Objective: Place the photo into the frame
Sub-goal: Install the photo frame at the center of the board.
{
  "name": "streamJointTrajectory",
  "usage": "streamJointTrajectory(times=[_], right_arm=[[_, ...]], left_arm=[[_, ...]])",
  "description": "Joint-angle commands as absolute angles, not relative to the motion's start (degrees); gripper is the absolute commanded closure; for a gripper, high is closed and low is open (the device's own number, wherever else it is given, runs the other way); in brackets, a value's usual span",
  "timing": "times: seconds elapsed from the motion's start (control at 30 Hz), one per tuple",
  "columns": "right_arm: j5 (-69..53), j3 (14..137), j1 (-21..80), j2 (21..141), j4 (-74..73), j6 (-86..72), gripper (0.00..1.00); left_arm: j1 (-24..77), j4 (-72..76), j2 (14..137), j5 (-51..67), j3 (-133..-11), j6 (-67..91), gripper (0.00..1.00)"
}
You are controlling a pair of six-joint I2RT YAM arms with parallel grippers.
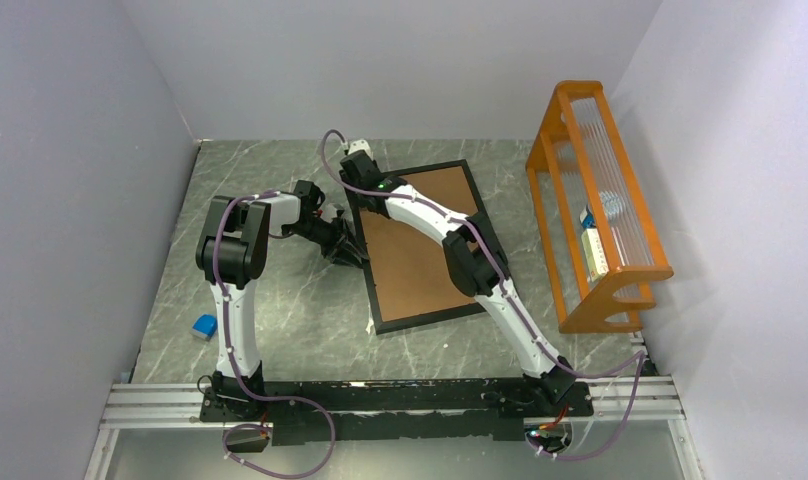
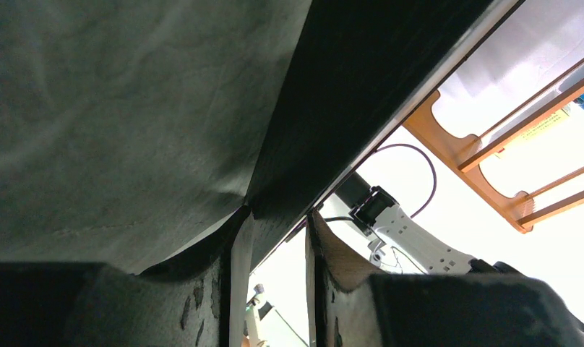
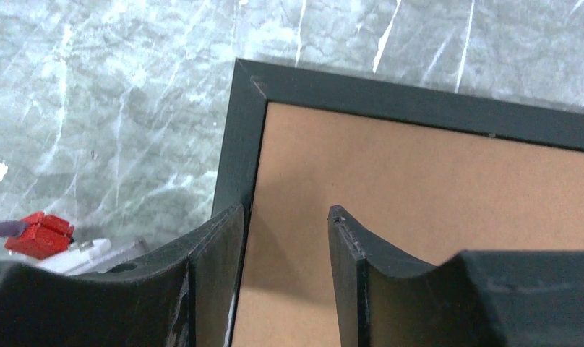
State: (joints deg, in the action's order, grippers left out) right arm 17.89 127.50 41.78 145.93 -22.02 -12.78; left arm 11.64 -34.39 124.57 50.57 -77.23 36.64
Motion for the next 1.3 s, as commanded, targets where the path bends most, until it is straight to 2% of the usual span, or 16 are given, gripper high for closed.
streamJointTrajectory(times=[0.0,0.2,0.63,1.27], right_arm=[[19.53,132.12,41.49,148.73,-22.07,-10.65,0.5],[19.27,131.69,41.33,149.42,-22.74,-10.09,0.54],[18.07,128.14,40.79,148.0,-22.92,-9.06,0.75],[13.28,116.43,40.51,141.08,-19.64,-6.63,0.78]], left_arm=[[13.53,-35.4,130.08,33.67,-73.1,34.01,0.78],[13.54,-35.42,130.08,33.84,-72.91,33.98,0.78],[13.53,-35.2,130.21,33.83,-72.77,34.09,0.78],[13.51,-35.83,130.23,32.7,-73.33,33.72,0.79]])
